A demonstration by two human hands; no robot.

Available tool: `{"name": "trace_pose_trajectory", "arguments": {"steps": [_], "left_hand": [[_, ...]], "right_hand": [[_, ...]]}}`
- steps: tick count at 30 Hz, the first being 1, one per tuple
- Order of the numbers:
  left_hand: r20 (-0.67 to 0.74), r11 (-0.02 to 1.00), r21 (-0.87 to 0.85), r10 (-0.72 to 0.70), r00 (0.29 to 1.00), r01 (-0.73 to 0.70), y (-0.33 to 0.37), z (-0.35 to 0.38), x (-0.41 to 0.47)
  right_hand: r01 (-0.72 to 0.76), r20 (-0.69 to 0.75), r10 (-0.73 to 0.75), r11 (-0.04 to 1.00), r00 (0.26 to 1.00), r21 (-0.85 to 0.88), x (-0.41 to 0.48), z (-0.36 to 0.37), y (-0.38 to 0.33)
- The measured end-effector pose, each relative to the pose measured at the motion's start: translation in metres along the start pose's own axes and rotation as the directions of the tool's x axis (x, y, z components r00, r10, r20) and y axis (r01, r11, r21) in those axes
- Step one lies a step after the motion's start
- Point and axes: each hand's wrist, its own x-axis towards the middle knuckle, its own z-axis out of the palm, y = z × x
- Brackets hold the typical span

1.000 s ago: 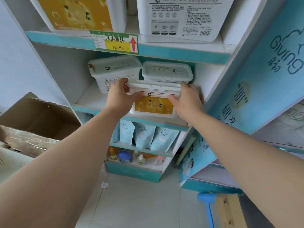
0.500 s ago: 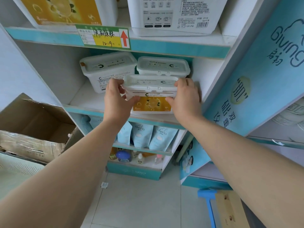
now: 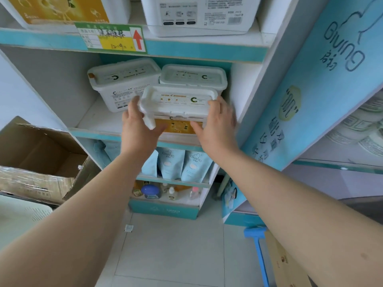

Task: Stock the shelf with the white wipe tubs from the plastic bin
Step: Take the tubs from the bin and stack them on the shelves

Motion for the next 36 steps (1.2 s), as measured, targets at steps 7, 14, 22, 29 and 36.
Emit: {"name": "trace_pose_trajectory", "arguments": {"steps": [7, 14, 22, 29, 36], "left_hand": [[0.036, 0.949, 0.232, 0.209, 0.977, -0.212, 0.047, -0.002, -0.091], [0.391, 0.889, 0.108, 0.373, 0.841, -0.444, 0.134, 0.122, -0.196], [0.719, 0.879, 0.033, 0.31, 0.621, -0.477, 0.217, 0.304, -0.303], [0.867, 0.811, 0.278, 0.019, 0.499, -0.514, 0.212, 0.395, -0.353], [0.84, 0.729, 0.415, -0.077, 0.537, -0.545, 0.184, 0.396, -0.336]], "right_hand": [[0.112, 0.087, -0.126, 0.983, 0.988, 0.145, -0.072, -0.096, 0.039], [-0.132, 0.13, 0.145, 0.986, 0.981, -0.104, -0.156, -0.198, 0.213], [-0.503, 0.221, 0.553, 0.829, 0.804, -0.243, -0.255, -0.262, 0.402], [-0.559, 0.399, 0.657, 0.754, 0.64, -0.344, -0.312, -0.252, 0.492], [-0.611, 0.502, 0.675, 0.725, 0.54, -0.318, -0.333, -0.23, 0.511]]}}
